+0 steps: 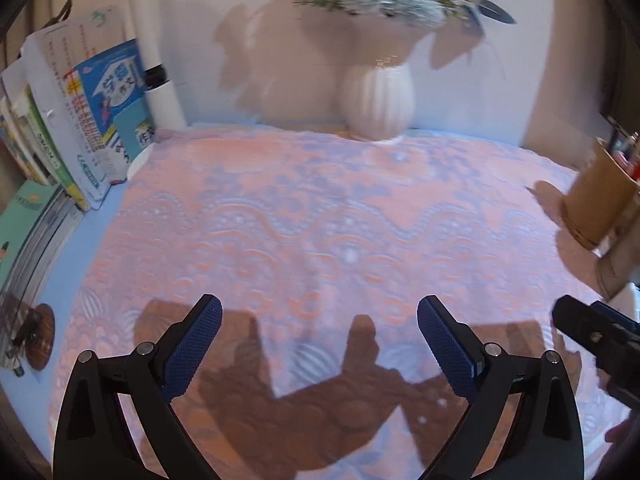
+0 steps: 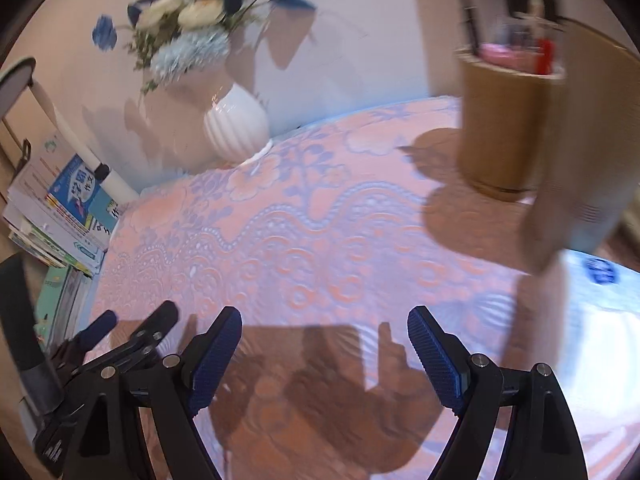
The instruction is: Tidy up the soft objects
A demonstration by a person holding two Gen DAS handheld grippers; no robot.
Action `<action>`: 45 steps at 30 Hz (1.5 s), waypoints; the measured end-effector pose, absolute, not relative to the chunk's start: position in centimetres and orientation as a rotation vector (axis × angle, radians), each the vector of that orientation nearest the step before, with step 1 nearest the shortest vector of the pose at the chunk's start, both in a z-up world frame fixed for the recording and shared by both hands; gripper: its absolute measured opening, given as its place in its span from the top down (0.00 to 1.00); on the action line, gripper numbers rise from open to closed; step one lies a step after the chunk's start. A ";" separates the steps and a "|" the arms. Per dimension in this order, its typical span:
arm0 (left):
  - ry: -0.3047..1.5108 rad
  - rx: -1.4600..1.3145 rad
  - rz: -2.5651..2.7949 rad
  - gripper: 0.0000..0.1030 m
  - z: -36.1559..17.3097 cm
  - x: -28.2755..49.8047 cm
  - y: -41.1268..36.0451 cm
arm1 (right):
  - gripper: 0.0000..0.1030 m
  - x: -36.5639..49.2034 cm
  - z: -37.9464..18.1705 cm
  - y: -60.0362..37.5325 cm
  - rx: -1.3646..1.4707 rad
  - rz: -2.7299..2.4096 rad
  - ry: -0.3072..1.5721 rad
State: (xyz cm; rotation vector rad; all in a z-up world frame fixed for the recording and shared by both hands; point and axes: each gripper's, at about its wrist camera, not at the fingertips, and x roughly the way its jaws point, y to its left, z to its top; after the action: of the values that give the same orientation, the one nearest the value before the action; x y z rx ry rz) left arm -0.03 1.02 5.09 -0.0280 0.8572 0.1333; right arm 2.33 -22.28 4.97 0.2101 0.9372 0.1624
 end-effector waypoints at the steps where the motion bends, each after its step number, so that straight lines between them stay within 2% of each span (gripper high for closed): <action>1: 0.860 -0.033 0.143 0.05 4.8 0.2 1.6 | 0.18 2.7 4.5 -21.4 0.185 0.146 0.937; 4: 0.886 -0.070 0.168 0.05 3.4 0.9 2.9 | 0.18 3.6 3.1 -19.7 0.139 0.125 0.943; 6: 0.910 -0.103 0.186 0.05 2.0 1.3 3.5 | 0.15 4.4 1.8 -18.7 0.107 0.092 0.953; 7: 0.929 -0.121 0.198 0.04 1.0 1.5 3.8 | 0.05 4.6 1.1 -18.5 0.092 0.074 0.957; 8: 0.936 -0.130 0.211 0.01 0.4 1.5 4.0 | 0.00 4.8 0.5 -18.1 0.066 0.055 0.934; 45: 0.926 -0.131 0.249 0.01 0.4 1.7 4.1 | 0.00 5.2 0.1 -18.0 0.051 0.014 0.901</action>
State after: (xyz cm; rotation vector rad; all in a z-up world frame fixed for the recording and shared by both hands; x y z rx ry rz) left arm 1.73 4.08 0.43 -0.1312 0.9259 0.2494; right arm 5.24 -18.02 0.09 0.0505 0.9013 0.0139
